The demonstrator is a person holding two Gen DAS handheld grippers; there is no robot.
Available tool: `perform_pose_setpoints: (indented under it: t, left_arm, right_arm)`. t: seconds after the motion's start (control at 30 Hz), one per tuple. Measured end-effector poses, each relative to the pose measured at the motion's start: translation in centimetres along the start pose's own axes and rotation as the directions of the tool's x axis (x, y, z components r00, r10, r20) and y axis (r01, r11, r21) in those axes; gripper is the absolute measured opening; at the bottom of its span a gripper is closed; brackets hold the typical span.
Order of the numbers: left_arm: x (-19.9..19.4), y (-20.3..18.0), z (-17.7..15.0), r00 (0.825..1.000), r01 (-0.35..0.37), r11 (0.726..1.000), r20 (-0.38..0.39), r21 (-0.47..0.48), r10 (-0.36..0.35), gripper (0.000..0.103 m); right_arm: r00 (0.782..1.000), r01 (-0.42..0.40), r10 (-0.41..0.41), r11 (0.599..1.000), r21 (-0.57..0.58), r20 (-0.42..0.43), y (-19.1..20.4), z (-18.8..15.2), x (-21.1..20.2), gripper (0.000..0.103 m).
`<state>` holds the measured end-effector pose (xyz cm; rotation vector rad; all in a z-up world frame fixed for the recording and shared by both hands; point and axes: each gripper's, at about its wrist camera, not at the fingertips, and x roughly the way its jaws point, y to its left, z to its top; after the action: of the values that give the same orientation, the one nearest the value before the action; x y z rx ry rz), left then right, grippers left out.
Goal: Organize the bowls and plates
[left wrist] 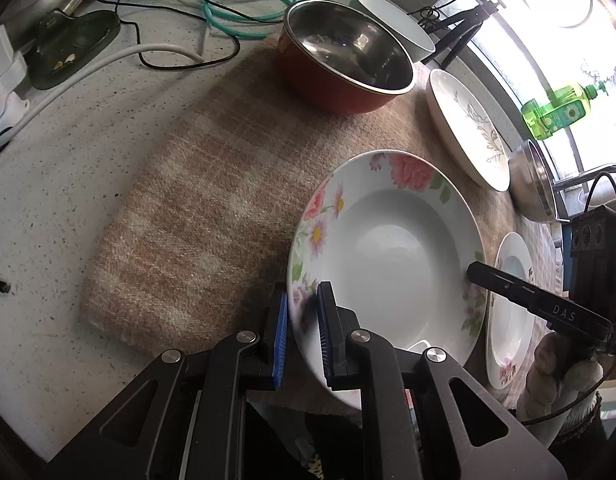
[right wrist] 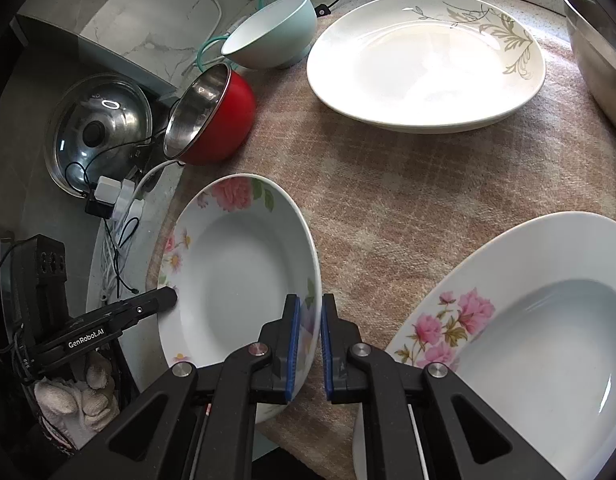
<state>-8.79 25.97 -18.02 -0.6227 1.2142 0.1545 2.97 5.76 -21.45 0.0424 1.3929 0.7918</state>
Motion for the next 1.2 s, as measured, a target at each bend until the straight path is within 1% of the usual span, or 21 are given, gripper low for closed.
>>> perform_pose_setpoints:
  t: [0.1,0.53,0.63,0.73,0.93,1.2]
  left_arm:
    - [-0.2,-0.1,-0.1,1.0,-0.007,1.0,0.007,0.008,0.007,0.013]
    - [-0.9,-1.2,0.5,0.999,0.004,0.999,0.034,0.036,-0.006,0.013]
    - [-1.1,-1.7,0.6,0.999,0.001,0.999,0.04,0.05,-0.003,0.013]
    - [-1.4,-2.3,0.9,0.999,0.015,0.998,0.041,0.057,-0.017,0.013]
    - [-1.5,-4.4,1.5,0.998,0.034,0.995,0.047,0.093,-0.038,0.013]
    - [-0.6,-7.7,1.4,0.997,0.065,0.986,0.026,0.152,-0.07,0.013]
  right_arm:
    - [1.0,0.0,0.0,1.0,-0.006,0.001,0.0,0.0,-0.1,0.009]
    - [0.999,-0.018,0.017,1.0,0.011,0.033,-0.8,0.1,-1.5,0.009]
    - [0.999,-0.014,0.014,1.0,0.012,0.05,-0.7,0.0,-2.2,0.009]
    - [0.997,-0.019,0.017,1.0,0.016,0.075,-0.8,-0.1,-3.4,0.009]
    - [0.992,-0.025,0.021,0.999,0.038,0.122,-1.8,-0.6,-5.9,0.009]
    - [0.986,-0.011,-0.004,0.996,0.089,0.165,-4.2,-2.1,-8.8,0.009]
